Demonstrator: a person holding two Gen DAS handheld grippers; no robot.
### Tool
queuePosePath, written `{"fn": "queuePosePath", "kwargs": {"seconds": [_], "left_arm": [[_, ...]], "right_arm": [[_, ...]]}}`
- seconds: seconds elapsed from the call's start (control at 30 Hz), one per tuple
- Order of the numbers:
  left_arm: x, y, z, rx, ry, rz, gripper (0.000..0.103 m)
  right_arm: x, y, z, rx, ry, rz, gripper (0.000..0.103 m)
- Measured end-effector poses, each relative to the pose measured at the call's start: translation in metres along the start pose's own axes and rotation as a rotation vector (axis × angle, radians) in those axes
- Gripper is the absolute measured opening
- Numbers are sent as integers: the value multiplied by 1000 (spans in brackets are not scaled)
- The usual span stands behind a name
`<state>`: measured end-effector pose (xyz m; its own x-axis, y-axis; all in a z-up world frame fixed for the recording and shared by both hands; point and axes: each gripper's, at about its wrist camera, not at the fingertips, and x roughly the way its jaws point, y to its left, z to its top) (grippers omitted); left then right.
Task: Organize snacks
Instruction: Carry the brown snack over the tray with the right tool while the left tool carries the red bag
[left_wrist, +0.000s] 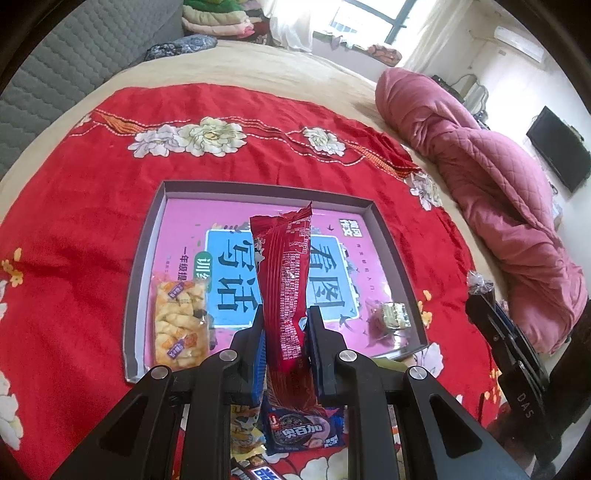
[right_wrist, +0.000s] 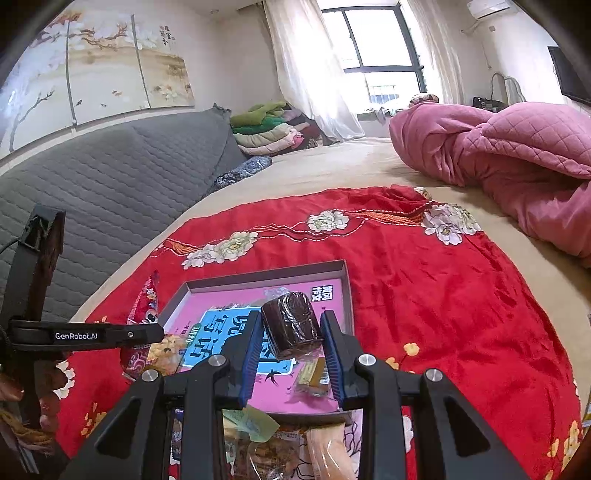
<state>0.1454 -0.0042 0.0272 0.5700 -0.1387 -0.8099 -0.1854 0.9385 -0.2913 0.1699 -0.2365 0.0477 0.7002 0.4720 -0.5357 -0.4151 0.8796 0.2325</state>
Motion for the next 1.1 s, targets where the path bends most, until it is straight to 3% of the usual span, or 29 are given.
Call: {"fn": "queuePosePath", "kwargs": {"seconds": [0.3, 0.63, 1.1], "left_arm": [[16, 3, 3, -11, 24, 54, 20], [41, -4, 14, -10, 46, 66, 20], [68, -3, 14, -13, 90, 94, 20]], "right_arm": [[9, -7, -9, 5, 20, 33, 32], [26, -24, -28, 28, 101, 31, 32], [48, -18, -46, -27, 193, 28, 32]]}}
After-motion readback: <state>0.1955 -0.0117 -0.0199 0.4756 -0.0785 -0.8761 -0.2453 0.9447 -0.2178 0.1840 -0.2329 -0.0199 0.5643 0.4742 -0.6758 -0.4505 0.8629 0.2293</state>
